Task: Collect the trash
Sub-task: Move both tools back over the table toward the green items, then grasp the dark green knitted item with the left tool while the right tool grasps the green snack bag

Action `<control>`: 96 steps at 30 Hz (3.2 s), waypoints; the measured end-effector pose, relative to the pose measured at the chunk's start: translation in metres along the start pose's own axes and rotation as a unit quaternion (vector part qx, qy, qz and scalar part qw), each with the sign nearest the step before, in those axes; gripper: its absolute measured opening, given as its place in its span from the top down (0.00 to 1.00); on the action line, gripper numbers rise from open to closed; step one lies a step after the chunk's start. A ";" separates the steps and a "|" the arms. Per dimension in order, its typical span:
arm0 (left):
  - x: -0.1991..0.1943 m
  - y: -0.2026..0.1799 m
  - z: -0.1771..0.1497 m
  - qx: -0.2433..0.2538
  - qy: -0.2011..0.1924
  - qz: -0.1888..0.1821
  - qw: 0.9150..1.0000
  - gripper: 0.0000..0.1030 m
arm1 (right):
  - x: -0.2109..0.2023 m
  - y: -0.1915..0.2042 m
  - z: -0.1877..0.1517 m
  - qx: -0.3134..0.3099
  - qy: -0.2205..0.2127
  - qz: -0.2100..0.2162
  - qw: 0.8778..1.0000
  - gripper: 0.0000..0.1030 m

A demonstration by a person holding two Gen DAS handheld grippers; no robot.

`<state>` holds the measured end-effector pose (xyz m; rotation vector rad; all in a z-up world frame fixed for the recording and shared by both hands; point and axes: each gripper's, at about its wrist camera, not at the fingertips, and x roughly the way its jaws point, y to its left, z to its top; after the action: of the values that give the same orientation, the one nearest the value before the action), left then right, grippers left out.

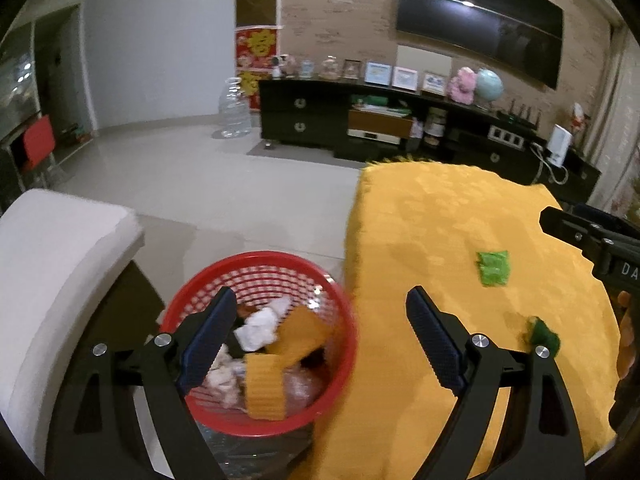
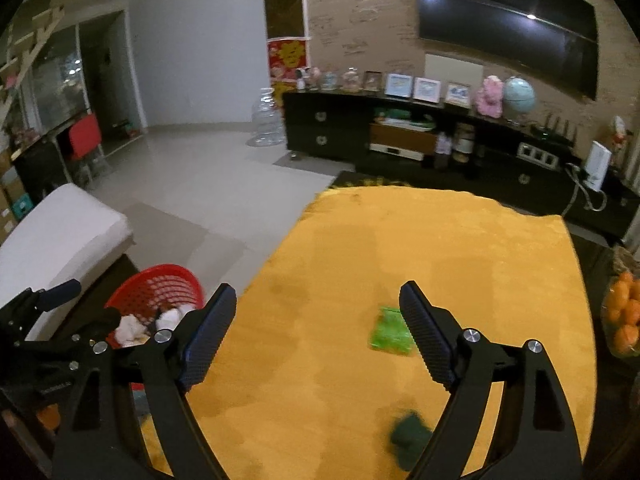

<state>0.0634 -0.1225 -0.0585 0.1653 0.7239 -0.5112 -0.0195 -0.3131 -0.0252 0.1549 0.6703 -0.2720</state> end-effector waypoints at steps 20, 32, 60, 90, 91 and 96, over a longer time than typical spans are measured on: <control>0.026 -0.122 -0.021 0.086 0.044 -0.085 0.992 0.19 | -0.040 -0.107 -0.048 0.107 0.010 -0.065 0.992 0.21; 0.051 -0.179 -0.039 0.114 0.082 -0.130 0.981 0.19 | -0.048 -0.132 -0.055 0.135 0.012 -0.072 0.988 0.21; 0.102 -0.229 -0.059 0.110 0.142 -0.191 0.965 0.55 | -0.034 -0.174 -0.075 0.172 0.045 -0.087 0.980 0.21; 0.028 -0.028 0.011 -0.007 0.033 -0.032 0.999 0.54 | 0.159 -0.070 -0.046 0.047 0.145 -0.054 0.987 0.21; 0.028 -0.026 0.012 -0.008 0.034 -0.030 0.999 0.54 | 0.161 -0.070 -0.047 0.043 0.147 -0.064 0.986 0.24; 0.031 -0.022 0.012 -0.010 0.035 -0.029 0.999 0.54 | 0.167 -0.070 -0.048 0.043 0.151 -0.064 0.986 0.45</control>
<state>0.0787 -0.1571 -0.0695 0.1448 0.8034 -0.5558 0.0569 -0.4022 -0.1713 0.2397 0.9717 -0.4071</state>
